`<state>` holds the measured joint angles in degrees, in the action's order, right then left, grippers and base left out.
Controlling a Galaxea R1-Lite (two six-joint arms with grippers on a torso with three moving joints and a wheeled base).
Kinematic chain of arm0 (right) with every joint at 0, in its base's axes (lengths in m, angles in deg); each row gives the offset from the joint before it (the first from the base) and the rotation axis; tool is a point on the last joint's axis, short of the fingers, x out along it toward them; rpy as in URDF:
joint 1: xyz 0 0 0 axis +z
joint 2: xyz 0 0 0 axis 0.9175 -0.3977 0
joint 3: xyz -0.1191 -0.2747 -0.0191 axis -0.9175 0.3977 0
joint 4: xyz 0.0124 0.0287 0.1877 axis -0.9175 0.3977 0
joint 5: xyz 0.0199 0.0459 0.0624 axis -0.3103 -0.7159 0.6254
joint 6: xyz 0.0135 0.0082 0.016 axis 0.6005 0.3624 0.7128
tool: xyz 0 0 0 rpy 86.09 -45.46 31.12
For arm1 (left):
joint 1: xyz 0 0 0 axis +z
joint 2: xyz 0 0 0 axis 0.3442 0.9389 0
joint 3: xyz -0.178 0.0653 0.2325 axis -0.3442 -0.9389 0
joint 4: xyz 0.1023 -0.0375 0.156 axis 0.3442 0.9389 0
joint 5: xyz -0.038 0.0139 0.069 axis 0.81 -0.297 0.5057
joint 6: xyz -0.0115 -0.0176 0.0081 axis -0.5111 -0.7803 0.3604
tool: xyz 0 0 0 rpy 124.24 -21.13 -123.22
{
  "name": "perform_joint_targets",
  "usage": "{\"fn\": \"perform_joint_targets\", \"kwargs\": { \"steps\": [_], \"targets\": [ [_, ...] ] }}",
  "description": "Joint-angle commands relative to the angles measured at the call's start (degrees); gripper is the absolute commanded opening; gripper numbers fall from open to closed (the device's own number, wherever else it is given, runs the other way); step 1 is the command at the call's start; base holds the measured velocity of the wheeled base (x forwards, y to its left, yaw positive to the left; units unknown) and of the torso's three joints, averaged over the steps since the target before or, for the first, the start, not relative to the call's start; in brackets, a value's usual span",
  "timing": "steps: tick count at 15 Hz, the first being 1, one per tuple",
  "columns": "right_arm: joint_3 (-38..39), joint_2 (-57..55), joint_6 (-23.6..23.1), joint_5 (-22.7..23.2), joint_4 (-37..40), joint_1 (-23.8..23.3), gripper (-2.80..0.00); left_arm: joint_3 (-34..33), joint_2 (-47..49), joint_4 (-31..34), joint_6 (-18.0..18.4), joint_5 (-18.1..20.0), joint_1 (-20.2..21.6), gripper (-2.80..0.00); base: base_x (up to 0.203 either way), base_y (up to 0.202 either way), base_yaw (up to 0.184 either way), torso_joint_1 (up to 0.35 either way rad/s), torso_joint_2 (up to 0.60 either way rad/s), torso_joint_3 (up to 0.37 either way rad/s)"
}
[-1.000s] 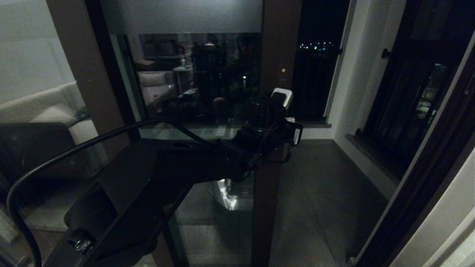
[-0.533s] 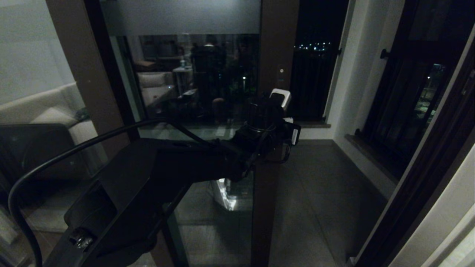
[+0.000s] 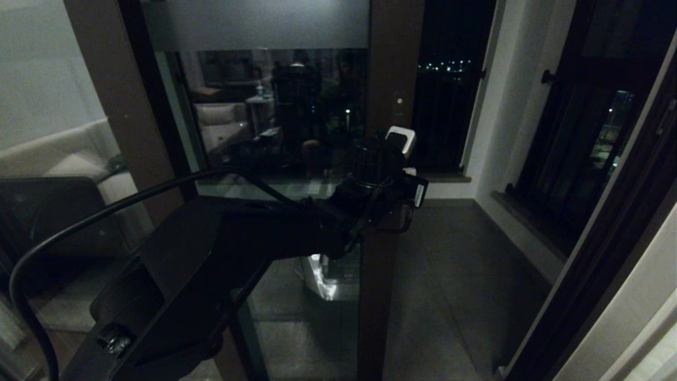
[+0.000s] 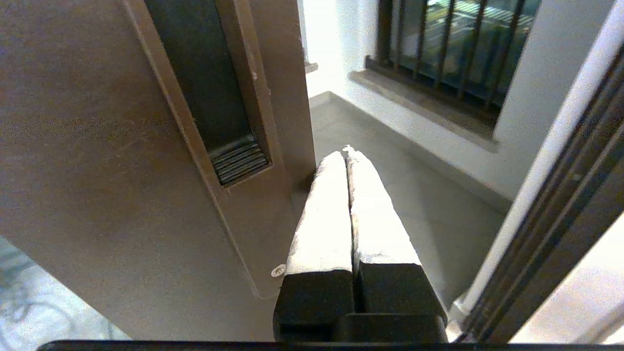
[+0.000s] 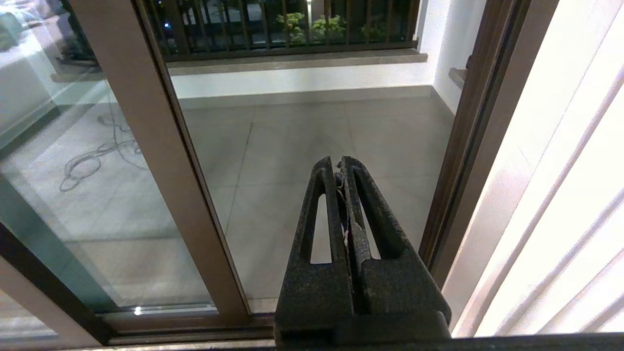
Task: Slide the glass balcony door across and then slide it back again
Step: Open the slid door
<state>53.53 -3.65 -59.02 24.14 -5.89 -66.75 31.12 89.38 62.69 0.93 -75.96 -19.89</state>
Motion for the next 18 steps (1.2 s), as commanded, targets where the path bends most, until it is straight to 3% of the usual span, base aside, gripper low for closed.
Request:
{"fn": "perform_joint_targets", "kwargs": {
  "steps": [1, 15, 18],
  "targets": [
    [0.00, -0.09, 0.02, 0.04, 0.00, 0.01, -2.80, 0.00, -0.45, -0.30, 0.03, -0.51, 2.40, -2.80, 0.000, 0.000, 0.000, 0.000, 0.00, 0.000],
    [0.00, -0.09, 0.02, 0.04, 0.00, 0.01, -2.80, -0.09, -0.84, -0.30, 0.03, -0.97, 5.96, -2.80, 0.000, 0.000, 0.000, 0.000, 0.00, 0.000],
    [0.00, -0.09, 0.02, 0.04, 0.00, 0.01, -2.80, -0.53, -1.39, -0.30, 0.09, -2.68, 6.36, -2.80, 0.000, 0.000, 0.000, 0.000, 0.00, 0.000]
  ]
}}
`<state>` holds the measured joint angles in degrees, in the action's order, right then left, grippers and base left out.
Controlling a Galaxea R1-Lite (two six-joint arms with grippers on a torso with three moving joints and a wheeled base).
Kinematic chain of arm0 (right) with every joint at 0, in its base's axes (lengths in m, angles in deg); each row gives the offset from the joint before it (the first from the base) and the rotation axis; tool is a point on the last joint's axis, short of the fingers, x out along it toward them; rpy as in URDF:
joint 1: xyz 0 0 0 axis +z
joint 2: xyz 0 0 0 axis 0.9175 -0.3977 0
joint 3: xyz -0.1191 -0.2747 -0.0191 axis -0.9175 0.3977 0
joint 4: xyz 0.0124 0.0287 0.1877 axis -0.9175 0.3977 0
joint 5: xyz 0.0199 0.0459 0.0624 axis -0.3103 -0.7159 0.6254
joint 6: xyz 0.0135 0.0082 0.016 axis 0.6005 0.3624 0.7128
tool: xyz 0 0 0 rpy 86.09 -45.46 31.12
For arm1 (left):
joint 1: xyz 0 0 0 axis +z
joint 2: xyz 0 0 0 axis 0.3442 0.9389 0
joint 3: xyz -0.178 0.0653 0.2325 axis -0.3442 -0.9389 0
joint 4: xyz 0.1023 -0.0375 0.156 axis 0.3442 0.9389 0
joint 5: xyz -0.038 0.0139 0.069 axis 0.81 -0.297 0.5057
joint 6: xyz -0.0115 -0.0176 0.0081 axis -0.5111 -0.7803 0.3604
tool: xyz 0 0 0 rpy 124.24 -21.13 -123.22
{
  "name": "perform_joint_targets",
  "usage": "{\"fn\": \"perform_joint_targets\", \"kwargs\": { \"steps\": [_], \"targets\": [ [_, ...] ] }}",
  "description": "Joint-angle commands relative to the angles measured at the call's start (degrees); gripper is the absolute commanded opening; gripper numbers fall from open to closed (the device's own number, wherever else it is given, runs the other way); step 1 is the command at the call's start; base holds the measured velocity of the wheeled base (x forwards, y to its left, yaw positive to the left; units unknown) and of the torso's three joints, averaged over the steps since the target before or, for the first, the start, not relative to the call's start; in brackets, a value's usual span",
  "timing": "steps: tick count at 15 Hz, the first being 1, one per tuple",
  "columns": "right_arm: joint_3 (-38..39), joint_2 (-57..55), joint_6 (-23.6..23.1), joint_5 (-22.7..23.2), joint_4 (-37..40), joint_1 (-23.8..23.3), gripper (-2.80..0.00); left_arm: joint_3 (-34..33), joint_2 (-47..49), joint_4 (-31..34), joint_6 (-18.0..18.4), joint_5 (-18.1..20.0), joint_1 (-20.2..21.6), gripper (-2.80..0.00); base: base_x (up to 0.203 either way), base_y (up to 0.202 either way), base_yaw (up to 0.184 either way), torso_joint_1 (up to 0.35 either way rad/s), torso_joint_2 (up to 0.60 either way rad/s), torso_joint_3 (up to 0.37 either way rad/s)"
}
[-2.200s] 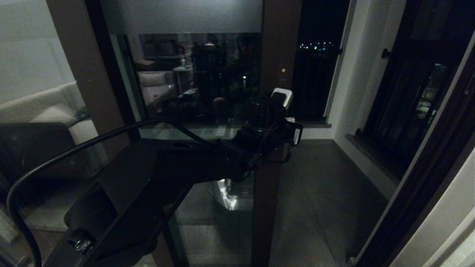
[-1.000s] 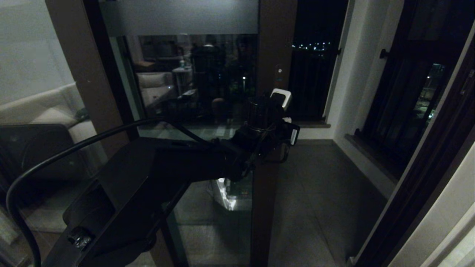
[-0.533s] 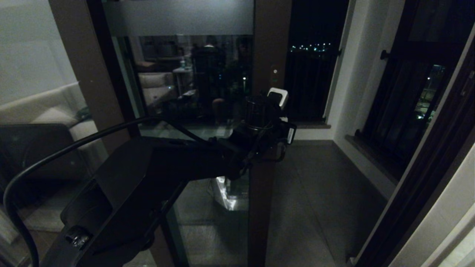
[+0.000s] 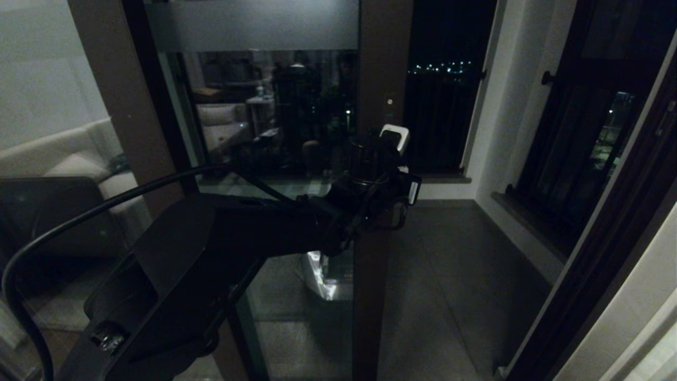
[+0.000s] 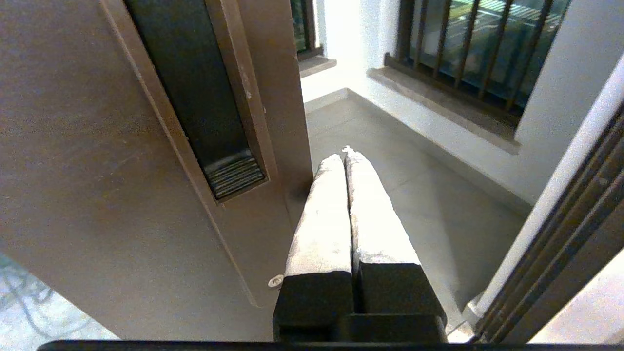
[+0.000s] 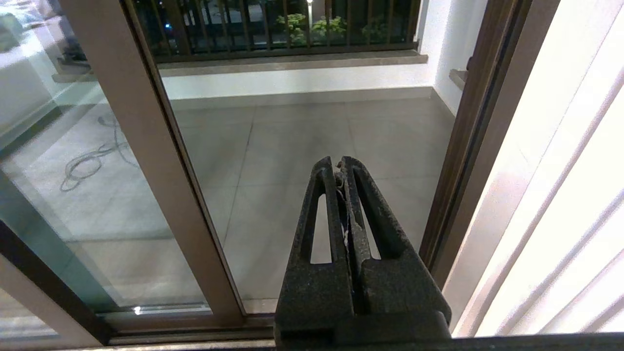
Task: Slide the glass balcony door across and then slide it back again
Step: Open the slid door
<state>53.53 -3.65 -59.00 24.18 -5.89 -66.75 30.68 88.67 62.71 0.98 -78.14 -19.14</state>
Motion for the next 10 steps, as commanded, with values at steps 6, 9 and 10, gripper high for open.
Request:
{"fn": "perform_joint_targets", "kwargs": {
  "steps": [6, 9, 10],
  "targets": [
    [0.00, -0.09, -0.01, 0.00, 0.00, 0.01, -2.80, -0.26, -1.05, -0.33, 0.07, -0.79, 6.30, -2.80, 0.000, 0.000, 0.000, 0.000, 0.00, 0.000],
    [0.00, -0.09, -0.01, 0.00, 0.00, 0.01, -2.80, -0.44, -1.05, -0.24, 0.07, -0.93, 6.63, -2.80, 0.000, 0.000, 0.000, 0.000, 0.00, 0.000],
    [0.00, -0.09, -0.01, 0.00, 0.00, 0.01, -2.80, -0.44, -1.14, -0.24, 0.07, -1.06, 6.67, -2.80, 0.000, 0.000, 0.000, 0.000, 0.00, 0.000]
  ]
}}
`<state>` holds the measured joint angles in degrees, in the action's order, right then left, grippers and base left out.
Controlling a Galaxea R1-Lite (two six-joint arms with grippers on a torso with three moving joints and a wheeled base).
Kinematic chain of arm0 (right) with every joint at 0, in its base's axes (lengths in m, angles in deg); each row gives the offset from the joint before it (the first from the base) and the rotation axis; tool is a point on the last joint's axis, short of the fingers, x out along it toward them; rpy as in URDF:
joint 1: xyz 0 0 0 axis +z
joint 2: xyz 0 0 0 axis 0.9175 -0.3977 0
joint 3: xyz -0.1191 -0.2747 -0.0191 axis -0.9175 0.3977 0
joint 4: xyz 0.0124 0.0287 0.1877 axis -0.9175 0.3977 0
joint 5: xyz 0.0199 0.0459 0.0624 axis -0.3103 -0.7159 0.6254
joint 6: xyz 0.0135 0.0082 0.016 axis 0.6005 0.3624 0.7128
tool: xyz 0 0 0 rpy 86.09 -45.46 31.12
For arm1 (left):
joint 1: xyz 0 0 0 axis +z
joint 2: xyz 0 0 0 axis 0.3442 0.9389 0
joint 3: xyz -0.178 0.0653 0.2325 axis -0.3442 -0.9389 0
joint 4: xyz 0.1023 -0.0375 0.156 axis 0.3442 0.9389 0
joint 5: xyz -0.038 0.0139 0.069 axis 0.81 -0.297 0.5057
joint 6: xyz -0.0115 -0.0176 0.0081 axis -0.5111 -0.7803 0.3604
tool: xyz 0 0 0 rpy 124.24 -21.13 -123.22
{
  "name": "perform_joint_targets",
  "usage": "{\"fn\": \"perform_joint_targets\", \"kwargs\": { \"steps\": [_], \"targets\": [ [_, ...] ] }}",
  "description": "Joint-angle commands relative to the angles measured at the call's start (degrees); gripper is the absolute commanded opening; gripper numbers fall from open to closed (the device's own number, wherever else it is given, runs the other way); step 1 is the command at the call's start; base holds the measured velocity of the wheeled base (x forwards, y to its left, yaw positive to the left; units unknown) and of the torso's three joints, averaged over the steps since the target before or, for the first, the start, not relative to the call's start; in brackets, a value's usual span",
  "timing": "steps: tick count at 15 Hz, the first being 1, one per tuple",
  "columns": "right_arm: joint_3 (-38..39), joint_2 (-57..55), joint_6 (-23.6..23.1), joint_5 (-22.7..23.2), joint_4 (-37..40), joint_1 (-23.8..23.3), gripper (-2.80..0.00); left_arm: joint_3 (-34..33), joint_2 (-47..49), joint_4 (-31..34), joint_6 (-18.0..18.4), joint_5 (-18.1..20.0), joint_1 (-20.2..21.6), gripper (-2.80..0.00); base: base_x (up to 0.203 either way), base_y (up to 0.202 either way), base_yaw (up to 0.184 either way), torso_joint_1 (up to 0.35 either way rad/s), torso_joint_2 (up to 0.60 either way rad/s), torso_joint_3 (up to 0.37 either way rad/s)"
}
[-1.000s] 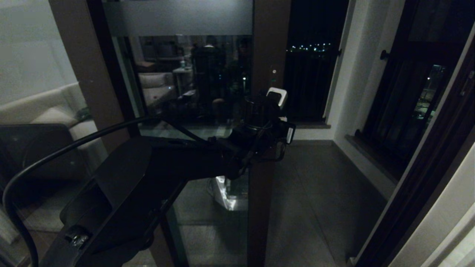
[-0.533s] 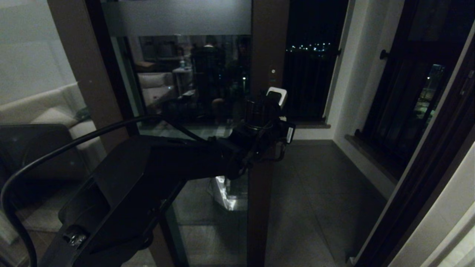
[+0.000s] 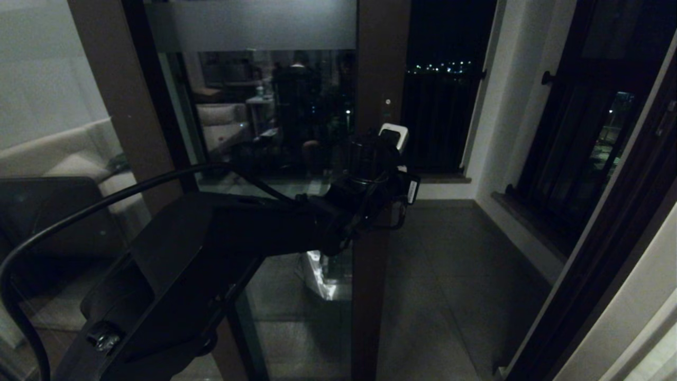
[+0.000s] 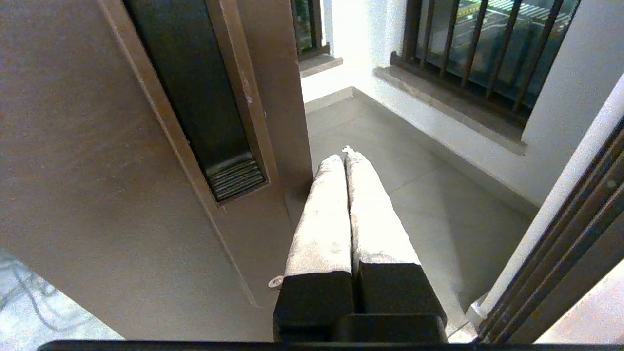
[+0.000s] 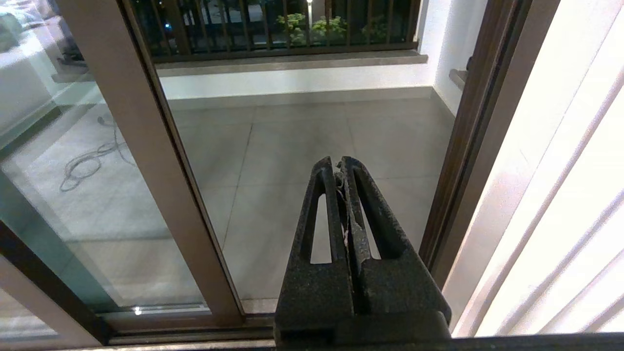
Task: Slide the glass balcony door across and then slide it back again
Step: Open the slid door
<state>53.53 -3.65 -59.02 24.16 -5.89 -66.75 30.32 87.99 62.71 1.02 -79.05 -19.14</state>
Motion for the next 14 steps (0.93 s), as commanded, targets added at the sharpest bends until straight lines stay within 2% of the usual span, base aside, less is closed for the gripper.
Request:
{"fn": "perform_joint_targets", "kwargs": {
  "steps": [1, 5, 14],
  "targets": [
    [0.00, -0.09, 0.02, 0.02, 0.00, 0.01, -2.80, -0.07, -0.46, -0.25, 0.04, -0.14, 6.76, -2.80, 0.000, 0.000, 0.000, 0.000, 0.00, 0.000],
    [0.00, -0.09, 0.02, 0.02, 0.00, 0.01, -2.80, -3.06, -2.13, -0.32, -0.02, -0.14, 7.00, -2.80, 0.000, 0.000, 0.000, 0.000, 0.00, 0.000],
    [0.00, -0.09, 0.02, 0.02, 0.00, 0.01, -2.80, -3.33, -2.39, -0.33, 0.02, -0.14, 8.52, -2.80, 0.000, 0.000, 0.000, 0.000, 0.00, 0.000]
  ]
}}
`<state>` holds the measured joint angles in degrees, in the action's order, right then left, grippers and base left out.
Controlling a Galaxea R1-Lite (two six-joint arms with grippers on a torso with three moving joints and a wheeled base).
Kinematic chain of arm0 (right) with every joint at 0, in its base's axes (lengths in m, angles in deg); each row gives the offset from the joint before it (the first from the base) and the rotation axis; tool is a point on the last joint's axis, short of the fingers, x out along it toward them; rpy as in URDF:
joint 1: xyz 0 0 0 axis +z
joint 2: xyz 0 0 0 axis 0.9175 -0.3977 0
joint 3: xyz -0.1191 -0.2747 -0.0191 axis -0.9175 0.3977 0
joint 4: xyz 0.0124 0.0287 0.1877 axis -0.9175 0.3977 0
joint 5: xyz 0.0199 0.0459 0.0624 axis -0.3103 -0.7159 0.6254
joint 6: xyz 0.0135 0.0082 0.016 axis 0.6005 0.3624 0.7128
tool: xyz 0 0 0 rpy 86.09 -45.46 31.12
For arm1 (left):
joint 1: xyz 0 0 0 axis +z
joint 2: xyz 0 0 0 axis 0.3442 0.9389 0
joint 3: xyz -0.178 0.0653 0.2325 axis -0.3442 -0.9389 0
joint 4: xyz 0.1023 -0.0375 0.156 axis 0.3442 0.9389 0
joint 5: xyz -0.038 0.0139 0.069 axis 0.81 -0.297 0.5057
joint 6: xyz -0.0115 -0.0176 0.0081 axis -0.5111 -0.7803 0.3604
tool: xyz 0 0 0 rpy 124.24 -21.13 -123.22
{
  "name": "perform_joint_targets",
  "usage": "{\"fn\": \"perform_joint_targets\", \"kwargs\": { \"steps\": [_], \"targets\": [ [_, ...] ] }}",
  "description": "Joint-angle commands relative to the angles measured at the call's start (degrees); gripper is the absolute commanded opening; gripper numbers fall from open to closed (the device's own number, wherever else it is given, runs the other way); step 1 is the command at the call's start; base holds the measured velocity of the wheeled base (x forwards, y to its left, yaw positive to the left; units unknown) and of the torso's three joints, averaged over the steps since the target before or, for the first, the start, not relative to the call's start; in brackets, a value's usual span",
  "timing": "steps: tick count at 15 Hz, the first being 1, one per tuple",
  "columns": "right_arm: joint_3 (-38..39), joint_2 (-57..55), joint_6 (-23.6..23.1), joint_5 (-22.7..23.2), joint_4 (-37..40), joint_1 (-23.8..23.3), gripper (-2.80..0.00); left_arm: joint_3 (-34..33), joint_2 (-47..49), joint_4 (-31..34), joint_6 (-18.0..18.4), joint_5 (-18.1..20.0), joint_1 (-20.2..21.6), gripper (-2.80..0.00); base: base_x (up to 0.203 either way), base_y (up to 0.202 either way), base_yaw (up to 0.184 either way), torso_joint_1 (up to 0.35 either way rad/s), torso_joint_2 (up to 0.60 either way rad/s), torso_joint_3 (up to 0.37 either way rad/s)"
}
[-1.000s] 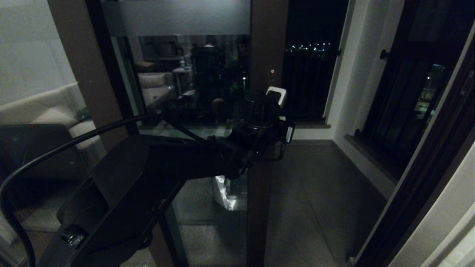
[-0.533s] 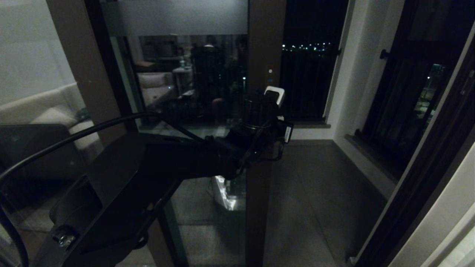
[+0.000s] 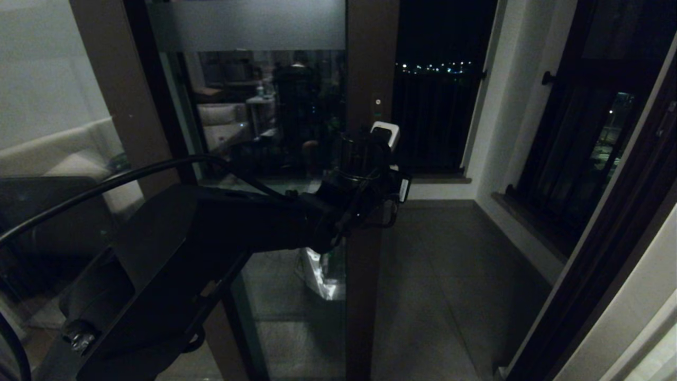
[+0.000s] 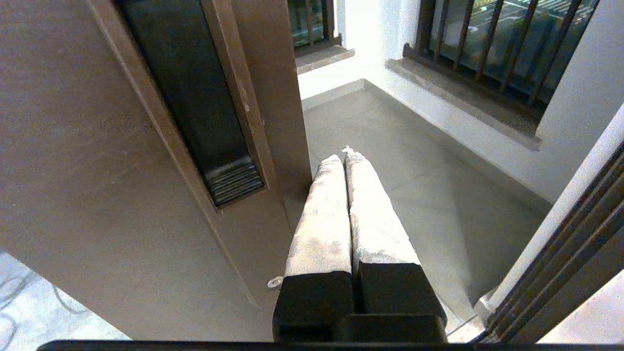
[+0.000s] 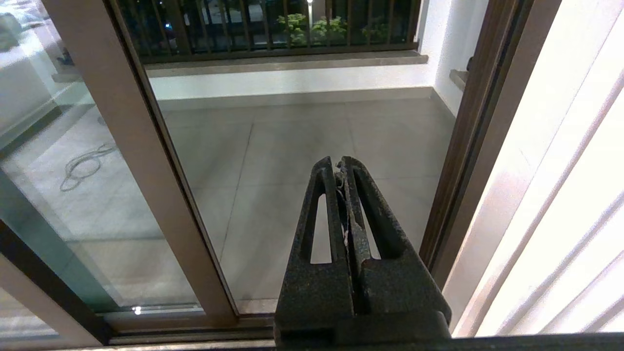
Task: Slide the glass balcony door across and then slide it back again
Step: Open the slid door
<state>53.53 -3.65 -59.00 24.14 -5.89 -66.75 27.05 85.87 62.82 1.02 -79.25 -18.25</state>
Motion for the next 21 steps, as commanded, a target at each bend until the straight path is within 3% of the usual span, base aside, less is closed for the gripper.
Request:
{"fn": "perform_joint_targets", "kwargs": {
  "steps": [1, 4, 11, 19, 21],
  "targets": [
    [0.00, -0.09, -0.01, 0.04, 0.00, 0.01, -2.80, -0.47, -0.29, -0.44, -0.05, 0.06, 7.63, -2.80, 0.000, 0.000, 0.000, 0.000, 0.00, 0.000],
    [0.00, -0.09, -0.01, 0.04, 0.00, 0.01, -2.80, -4.29, -2.52, -0.52, -0.30, 0.13, 7.92, -2.80, 0.000, 0.000, 0.000, 0.000, 0.00, 0.000],
    [0.00, -0.09, -0.01, 0.04, 0.00, 0.01, -2.80, -4.97, -2.91, -0.53, -0.23, 0.15, 9.74, -2.80, 0.000, 0.000, 0.000, 0.000, 0.00, 0.000],
    [0.00, -0.09, -0.01, 0.04, 0.00, 0.01, -2.80, -11.17, -5.30, -3.97, -0.41, 0.15, 10.84, -2.80, 0.000, 0.000, 0.000, 0.000, 0.00, 0.000],
    [0.00, -0.09, -0.01, 0.04, 0.00, 0.01, -2.80, -12.65, -5.30, -7.51, -0.11, 0.15, 11.87, -2.80, 0.000, 0.000, 0.000, 0.000, 0.00, 0.000]
  ]
}}
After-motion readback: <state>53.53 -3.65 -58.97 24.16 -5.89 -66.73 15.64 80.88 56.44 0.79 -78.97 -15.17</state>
